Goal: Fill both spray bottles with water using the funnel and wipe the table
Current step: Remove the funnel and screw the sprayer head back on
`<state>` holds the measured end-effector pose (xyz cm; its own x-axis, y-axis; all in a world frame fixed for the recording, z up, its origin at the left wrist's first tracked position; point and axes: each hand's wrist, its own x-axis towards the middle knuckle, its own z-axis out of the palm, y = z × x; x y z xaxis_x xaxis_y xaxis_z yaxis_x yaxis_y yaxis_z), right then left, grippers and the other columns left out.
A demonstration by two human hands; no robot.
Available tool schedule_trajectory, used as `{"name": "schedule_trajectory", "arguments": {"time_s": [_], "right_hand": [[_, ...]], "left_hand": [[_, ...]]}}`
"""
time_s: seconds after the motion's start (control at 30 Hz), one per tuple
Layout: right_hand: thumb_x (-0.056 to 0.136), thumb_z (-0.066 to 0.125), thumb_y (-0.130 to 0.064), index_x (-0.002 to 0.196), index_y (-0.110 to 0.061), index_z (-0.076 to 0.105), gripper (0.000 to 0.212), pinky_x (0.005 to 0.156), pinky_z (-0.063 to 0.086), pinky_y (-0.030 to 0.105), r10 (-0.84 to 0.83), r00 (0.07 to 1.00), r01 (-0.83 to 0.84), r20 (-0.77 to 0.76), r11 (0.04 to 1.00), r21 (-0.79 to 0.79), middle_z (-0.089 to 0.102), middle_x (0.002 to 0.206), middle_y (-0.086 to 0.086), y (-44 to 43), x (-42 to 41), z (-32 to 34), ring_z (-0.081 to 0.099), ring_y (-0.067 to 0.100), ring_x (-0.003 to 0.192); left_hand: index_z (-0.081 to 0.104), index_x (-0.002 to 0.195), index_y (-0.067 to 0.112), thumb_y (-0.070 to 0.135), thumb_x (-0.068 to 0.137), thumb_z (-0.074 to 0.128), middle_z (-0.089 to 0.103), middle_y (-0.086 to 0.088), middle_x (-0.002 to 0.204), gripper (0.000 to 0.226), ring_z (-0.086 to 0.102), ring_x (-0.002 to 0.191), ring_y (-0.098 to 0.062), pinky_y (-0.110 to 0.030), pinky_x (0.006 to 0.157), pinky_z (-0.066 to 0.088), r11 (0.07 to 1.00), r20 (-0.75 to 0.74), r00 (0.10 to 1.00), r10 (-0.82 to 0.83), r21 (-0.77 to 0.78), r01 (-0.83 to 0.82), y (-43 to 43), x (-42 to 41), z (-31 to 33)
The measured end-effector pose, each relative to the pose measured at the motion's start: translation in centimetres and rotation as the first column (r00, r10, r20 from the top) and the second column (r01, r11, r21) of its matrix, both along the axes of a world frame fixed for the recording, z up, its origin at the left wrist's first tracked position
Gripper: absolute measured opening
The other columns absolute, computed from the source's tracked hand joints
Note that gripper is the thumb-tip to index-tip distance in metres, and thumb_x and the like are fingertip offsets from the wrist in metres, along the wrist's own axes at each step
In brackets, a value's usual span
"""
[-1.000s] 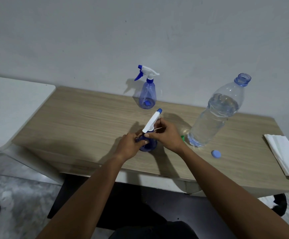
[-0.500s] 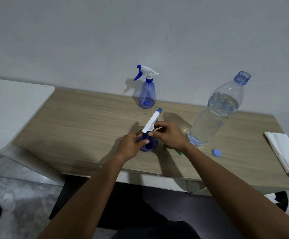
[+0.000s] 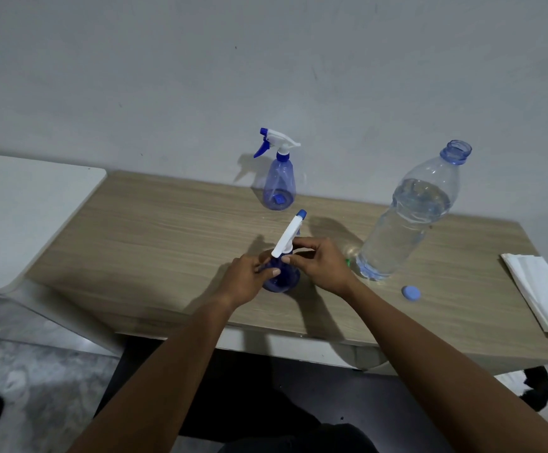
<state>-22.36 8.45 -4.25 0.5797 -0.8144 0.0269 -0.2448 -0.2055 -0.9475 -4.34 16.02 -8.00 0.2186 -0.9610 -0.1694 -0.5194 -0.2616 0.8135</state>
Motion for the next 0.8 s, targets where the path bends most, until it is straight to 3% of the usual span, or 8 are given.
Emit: {"name": "schedule_trajectory", "arguments": {"time_s": [0.13,0.2,0.33,0.47,0.57,0.63,0.7,0.8], "right_hand": [[0.086,0.076,-0.01,0.11,-0.015,0.078,0.024,0.09,0.059,0.04,-0.092,0.995,0.088,-0.041,0.991,-0.102,0.078,0.103,-0.003,0.9,0.8,-0.6,0.074,0.011,0.095],[0.086,0.074,-0.019,0.108,-0.023,0.077,0.022,0.088,0.058,0.045,-0.101,0.993,0.091,-0.067,0.987,-0.136,0.078,0.102,-0.006,1.4,1.1,-0.9,0.073,0.013,0.094],[0.084,0.078,-0.018,0.111,-0.019,0.072,0.027,0.086,0.059,0.04,-0.131,0.991,0.13,-0.008,0.988,-0.088,0.075,0.103,-0.007,2.4,0.7,-1.2,0.07,0.007,0.094],[0.065,0.092,-0.032,0.112,-0.02,0.054,0.062,0.067,0.056,0.031,-0.303,0.953,0.302,-0.011,0.951,-0.059,0.059,0.114,-0.006,4.0,0.7,-1.7,0.066,0.016,0.078],[0.06,0.087,-0.048,0.135,-0.032,0.049,0.086,0.075,0.053,0.025,-0.26,0.965,0.256,-0.046,0.964,-0.079,0.052,0.135,-0.013,4.5,1.1,-1.9,0.061,0.009,0.102],[0.067,0.086,-0.047,0.132,-0.038,0.055,0.073,0.084,0.055,0.032,-0.189,0.981,0.19,-0.046,0.982,0.0,0.055,0.137,-0.014,4.6,1.4,-1.7,0.061,0.006,0.107],[0.073,0.087,-0.043,0.122,-0.041,0.06,0.056,0.085,0.058,0.038,-0.139,0.989,0.142,-0.05,0.987,0.078,0.061,0.13,-0.018,4.8,1.8,-1.6,0.065,0.008,0.094],[0.073,0.087,-0.041,0.117,-0.028,0.064,0.051,0.092,0.057,0.041,-0.122,0.993,0.119,0.002,0.972,0.201,0.066,0.123,-0.014,5.1,2.4,-2.1,0.066,0.008,0.112]], "left_hand": [[0.074,0.111,0.024,0.03,0.088,0.071,0.076,-0.002,0.089,0.024,0.07,0.087,-0.02,-0.033,0.076,0.053,1.0,0.035,0.999,0.007,-0.013,-0.007,0.2,-0.1,0.0],[0.073,0.114,0.025,0.027,0.089,0.07,0.076,0.001,0.089,0.026,0.069,0.087,-0.016,-0.022,0.07,0.051,1.0,0.02,1.0,0.006,-0.026,-0.006,0.4,-0.1,0.3],[0.077,0.104,0.019,0.023,0.087,0.073,0.075,-0.002,0.085,0.018,0.069,0.083,-0.017,-0.012,0.06,0.042,1.0,0.017,1.0,0.007,-0.027,-0.007,1.1,0.0,0.7],[0.075,0.114,0.023,0.015,0.084,0.076,0.074,0.015,0.086,0.032,0.063,0.077,0.009,-0.001,0.062,0.041,0.998,-0.045,0.999,-0.016,-0.067,0.013,2.9,0.2,1.3],[0.077,0.108,0.022,0.012,0.083,0.077,0.074,0.014,0.075,0.027,0.065,0.069,0.008,-0.009,0.065,0.045,0.996,-0.098,0.995,-0.019,-0.094,0.01,4.2,0.2,1.5],[0.078,0.106,0.019,0.013,0.084,0.077,0.077,0.009,0.087,0.023,0.07,0.081,0.006,-0.009,0.069,0.049,0.995,-0.15,0.988,-0.041,-0.091,0.028,5.0,0.3,1.7],[0.078,0.106,0.017,0.015,0.084,0.077,0.077,0.01,0.093,0.022,0.07,0.09,0.005,-0.006,0.071,0.05,0.995,-0.176,0.982,-0.065,-0.086,0.05,5.8,0.6,1.9],[0.079,0.104,0.014,0.015,0.083,0.078,0.079,0.006,0.092,0.022,0.072,0.092,-0.002,-0.009,0.077,0.051,0.996,-0.231,0.97,-0.072,-0.07,0.057,6.8,1.1,1.7]]}}
